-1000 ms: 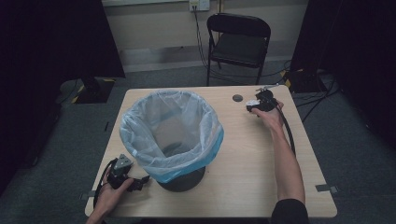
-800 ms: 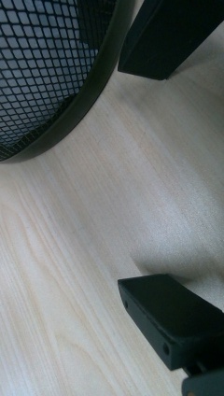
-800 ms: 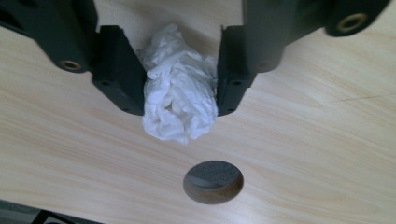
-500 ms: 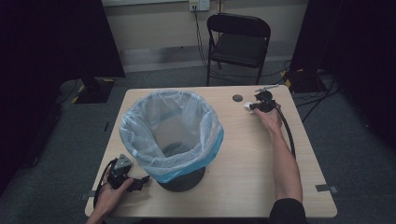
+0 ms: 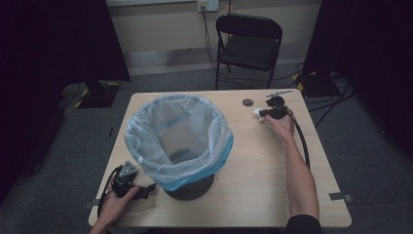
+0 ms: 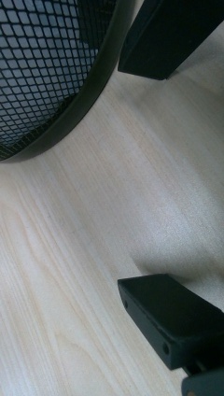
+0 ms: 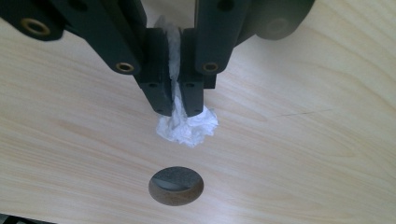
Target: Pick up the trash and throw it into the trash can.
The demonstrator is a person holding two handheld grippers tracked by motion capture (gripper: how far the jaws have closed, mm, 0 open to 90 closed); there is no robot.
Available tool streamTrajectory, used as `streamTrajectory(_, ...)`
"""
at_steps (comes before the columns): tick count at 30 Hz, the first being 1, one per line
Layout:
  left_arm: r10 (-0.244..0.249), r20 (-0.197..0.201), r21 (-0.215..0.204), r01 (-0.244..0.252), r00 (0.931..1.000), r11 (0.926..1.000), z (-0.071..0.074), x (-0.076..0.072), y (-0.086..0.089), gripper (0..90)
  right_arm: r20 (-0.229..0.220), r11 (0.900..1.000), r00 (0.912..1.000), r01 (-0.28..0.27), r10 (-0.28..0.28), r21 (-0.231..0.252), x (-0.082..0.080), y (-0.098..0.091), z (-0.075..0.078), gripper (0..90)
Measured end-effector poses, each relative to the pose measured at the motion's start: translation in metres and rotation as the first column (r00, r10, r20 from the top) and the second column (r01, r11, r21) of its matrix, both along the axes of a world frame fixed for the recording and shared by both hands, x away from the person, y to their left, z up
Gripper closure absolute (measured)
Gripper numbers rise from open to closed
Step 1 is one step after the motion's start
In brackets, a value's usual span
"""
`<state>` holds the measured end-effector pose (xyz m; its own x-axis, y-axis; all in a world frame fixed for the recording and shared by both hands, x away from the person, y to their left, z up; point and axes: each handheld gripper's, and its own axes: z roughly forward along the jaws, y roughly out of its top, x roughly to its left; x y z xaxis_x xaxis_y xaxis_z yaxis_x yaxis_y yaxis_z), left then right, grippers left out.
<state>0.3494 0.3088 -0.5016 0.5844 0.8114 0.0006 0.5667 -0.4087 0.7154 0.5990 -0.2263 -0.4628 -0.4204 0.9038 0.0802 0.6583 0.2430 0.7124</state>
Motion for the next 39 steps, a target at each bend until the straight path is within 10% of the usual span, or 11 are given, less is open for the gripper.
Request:
streamTrajectory(22,0.001,-0.002,0.004,-0.001,1.0000,1.0000,0.000,0.000,0.000,0.0,0.087,0.9952,0.9950,-0.055,0.048,0.081,-0.071,0.012,0.049,85.7)
streamTrajectory(39,0.002,-0.002,0.003,-0.002,1.0000,1.0000,0.000,0.000,0.000,0.0,0.210,0.9711,0.9682,-0.172,0.135,0.166,-0.117,0.029,0.092,85.6)
